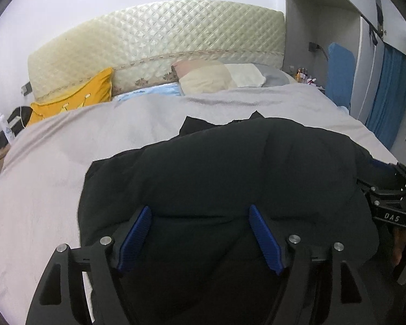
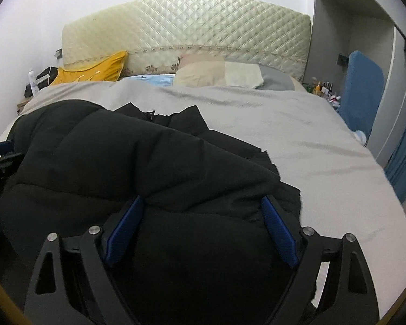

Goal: Fold large clothes
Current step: 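Grasp the jacket hem with both grippers and fold it toward the collar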

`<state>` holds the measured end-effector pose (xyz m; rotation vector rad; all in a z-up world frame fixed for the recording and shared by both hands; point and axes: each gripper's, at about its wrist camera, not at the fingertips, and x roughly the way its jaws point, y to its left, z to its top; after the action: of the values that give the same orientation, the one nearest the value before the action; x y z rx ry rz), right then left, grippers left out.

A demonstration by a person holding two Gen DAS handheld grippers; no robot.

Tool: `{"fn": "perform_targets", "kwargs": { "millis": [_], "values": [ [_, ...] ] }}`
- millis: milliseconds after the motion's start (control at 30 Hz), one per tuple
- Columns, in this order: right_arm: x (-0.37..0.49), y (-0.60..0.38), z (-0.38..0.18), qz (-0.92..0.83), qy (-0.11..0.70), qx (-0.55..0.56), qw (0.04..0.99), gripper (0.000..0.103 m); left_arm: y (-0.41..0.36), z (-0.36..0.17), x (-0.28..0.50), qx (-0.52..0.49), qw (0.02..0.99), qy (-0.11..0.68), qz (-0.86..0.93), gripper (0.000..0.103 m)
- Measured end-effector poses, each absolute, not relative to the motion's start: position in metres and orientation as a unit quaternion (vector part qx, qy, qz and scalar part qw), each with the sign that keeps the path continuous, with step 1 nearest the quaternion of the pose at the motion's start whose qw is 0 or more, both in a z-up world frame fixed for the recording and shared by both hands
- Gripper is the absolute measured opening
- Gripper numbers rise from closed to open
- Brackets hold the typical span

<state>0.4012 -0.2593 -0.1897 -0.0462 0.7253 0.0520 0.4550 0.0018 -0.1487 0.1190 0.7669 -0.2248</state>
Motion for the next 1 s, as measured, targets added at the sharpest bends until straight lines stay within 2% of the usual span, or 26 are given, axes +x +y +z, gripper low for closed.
{"fn": "perform_targets", "kwargs": {
  "millis": [133, 467, 700, 1000],
  "values": [
    [0.409, -0.262, -0.207, 0.025, 0.362, -0.016, 0.932, 0.099, 0.001, -0.167, 0.459, 0.055, 0.92, 0.37, -0.114, 0.077],
    [0.416, -0.262, -0.219, 0.022, 0.387, -0.012, 0.922, 0.103, -0.002, -0.168, 0.461, 0.046, 0.917, 0.385, -0.094, 0.078],
    [0.376, -0.256, -0.182, 0.03, 0.374, -0.046, 0.926, 0.103, 0.007, -0.132, 0.416, 0.045, 0.921, 0.379, -0.076, 0.078],
    [0.273, -0.246, -0.099, 0.062, 0.311, -0.016, 0.948, 0.103, 0.016, -0.062, 0.317, 0.014, 0.932, 0.35, -0.098, 0.078]
  ]
}}
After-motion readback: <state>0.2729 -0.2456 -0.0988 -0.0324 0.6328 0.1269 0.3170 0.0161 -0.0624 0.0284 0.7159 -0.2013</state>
